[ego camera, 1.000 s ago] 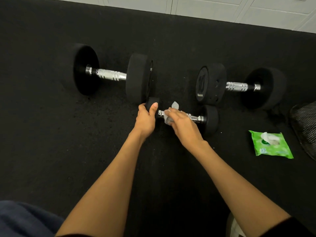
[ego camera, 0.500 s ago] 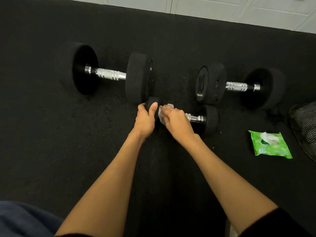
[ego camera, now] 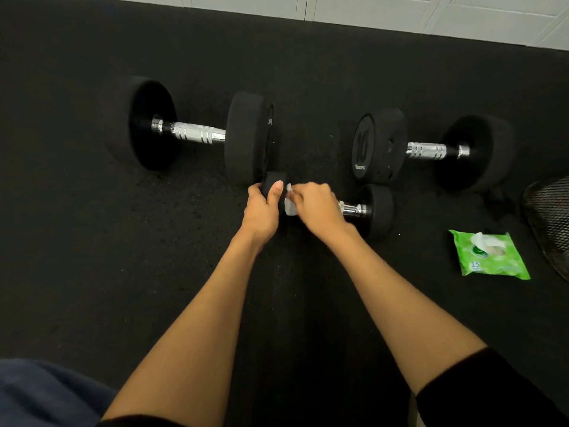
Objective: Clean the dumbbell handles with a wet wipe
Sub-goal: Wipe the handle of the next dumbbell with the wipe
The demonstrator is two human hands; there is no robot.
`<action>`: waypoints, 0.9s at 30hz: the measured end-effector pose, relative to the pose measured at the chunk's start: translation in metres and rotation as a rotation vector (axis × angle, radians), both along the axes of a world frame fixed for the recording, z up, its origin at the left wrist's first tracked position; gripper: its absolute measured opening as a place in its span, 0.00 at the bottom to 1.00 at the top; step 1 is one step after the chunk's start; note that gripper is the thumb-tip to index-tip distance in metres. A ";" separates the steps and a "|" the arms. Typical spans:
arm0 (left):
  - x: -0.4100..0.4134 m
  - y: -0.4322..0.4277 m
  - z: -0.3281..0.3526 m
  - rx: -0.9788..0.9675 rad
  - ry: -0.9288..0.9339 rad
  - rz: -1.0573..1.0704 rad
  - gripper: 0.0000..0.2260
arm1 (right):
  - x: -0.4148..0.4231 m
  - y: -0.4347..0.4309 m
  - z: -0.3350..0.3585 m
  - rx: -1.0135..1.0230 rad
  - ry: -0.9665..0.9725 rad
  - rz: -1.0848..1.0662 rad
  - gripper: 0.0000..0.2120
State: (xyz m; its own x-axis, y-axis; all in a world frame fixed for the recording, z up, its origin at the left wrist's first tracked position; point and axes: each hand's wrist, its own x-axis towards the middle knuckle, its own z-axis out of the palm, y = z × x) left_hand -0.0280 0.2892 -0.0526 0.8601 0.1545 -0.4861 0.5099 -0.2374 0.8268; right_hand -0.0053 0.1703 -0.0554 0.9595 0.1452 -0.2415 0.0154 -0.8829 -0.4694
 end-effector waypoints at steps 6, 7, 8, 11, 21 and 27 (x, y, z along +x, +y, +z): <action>-0.003 0.001 -0.002 -0.015 -0.004 -0.007 0.29 | -0.022 -0.001 0.006 -0.010 -0.132 0.066 0.15; -0.003 0.001 -0.002 -0.011 -0.007 -0.009 0.29 | -0.014 -0.001 0.009 -0.012 -0.054 0.030 0.14; -0.003 0.001 -0.001 -0.009 -0.008 -0.011 0.29 | -0.003 0.000 0.013 -0.006 0.045 -0.003 0.13; -0.003 0.001 -0.001 -0.021 -0.004 -0.020 0.29 | 0.022 0.006 0.018 0.045 0.271 -0.053 0.11; -0.006 0.001 -0.002 -0.034 -0.013 0.000 0.30 | -0.040 0.013 -0.009 0.076 -0.148 -0.020 0.20; -0.007 0.000 0.001 -0.042 -0.011 0.007 0.29 | -0.068 0.014 -0.012 0.162 -0.171 -0.041 0.27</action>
State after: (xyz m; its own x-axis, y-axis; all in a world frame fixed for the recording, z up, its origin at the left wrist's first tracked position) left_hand -0.0354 0.2893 -0.0520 0.8643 0.1405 -0.4829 0.5024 -0.1992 0.8414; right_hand -0.0737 0.1840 -0.0671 0.9904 0.1287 -0.0515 0.0725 -0.7976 -0.5988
